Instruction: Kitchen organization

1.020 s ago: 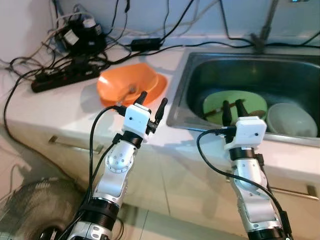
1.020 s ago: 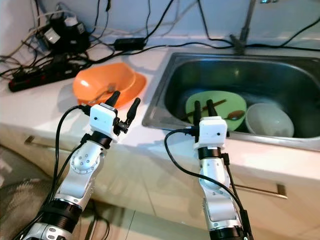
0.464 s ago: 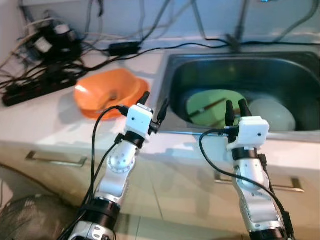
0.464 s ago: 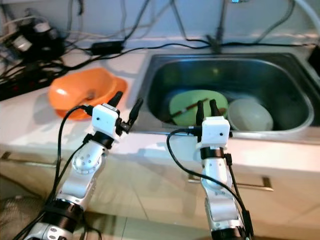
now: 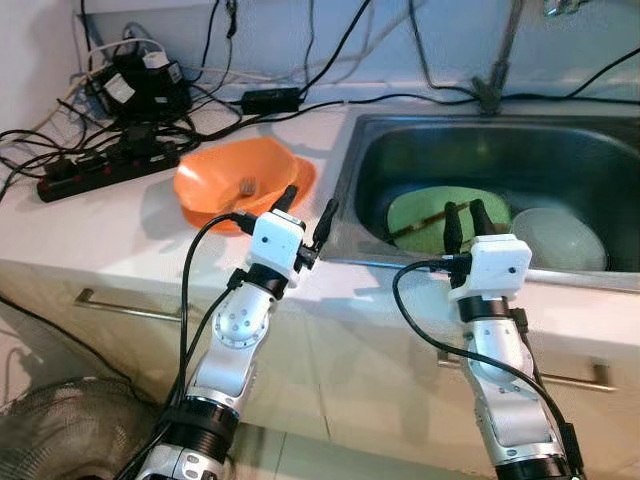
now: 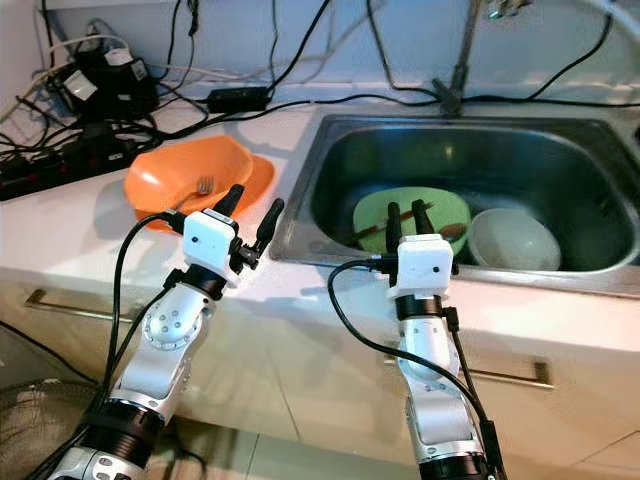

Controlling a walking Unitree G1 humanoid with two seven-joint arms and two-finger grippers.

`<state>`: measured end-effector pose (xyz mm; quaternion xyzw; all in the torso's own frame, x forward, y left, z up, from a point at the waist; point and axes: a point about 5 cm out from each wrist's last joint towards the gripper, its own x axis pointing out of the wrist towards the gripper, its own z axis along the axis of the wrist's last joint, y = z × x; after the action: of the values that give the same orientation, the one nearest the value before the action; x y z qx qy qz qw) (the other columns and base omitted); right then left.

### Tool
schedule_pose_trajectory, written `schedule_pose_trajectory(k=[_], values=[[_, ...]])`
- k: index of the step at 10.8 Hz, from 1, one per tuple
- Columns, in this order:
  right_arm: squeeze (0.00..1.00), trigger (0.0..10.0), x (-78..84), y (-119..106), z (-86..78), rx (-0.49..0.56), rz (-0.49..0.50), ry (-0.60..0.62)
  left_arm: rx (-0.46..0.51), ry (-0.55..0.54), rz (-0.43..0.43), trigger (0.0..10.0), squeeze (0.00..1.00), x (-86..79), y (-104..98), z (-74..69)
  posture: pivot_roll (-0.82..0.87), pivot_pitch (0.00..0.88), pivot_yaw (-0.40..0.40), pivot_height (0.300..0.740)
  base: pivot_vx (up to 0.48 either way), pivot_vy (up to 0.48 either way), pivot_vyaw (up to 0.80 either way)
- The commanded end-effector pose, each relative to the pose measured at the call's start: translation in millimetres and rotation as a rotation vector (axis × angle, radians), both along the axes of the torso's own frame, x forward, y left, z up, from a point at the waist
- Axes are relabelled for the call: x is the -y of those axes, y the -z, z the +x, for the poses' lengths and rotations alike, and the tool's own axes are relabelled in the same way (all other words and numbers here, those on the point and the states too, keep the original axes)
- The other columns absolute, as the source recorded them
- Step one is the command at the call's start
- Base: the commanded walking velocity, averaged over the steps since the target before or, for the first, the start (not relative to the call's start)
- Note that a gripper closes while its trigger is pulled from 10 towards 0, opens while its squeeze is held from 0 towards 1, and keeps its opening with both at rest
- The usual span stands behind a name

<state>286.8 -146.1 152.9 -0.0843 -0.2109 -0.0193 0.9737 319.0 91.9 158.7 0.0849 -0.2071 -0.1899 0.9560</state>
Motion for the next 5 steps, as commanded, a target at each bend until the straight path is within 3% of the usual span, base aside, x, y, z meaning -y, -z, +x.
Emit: schedule_pose_trajectory(k=[1, 5], values=[[0.0, 10.0, 0.7, -1.3, 0.7, 0.006, -0.007, 0.005, 0.017, -0.008, -0.002, 10.0, 0.0, -2.0, -2.2, -1.8, 0.02, 0.053, 0.137, 0.74, 0.0, -0.311, 0.0], [0.0, 10.0, 0.8, -1.3, 0.7, 0.007, -0.007, 0.006, 0.017, -0.008, -0.003, 10.0, 0.0, -2.0, -2.2, -1.8, 0.02, 0.053, 0.137, 0.74, 0.0, -0.311, 0.0]])
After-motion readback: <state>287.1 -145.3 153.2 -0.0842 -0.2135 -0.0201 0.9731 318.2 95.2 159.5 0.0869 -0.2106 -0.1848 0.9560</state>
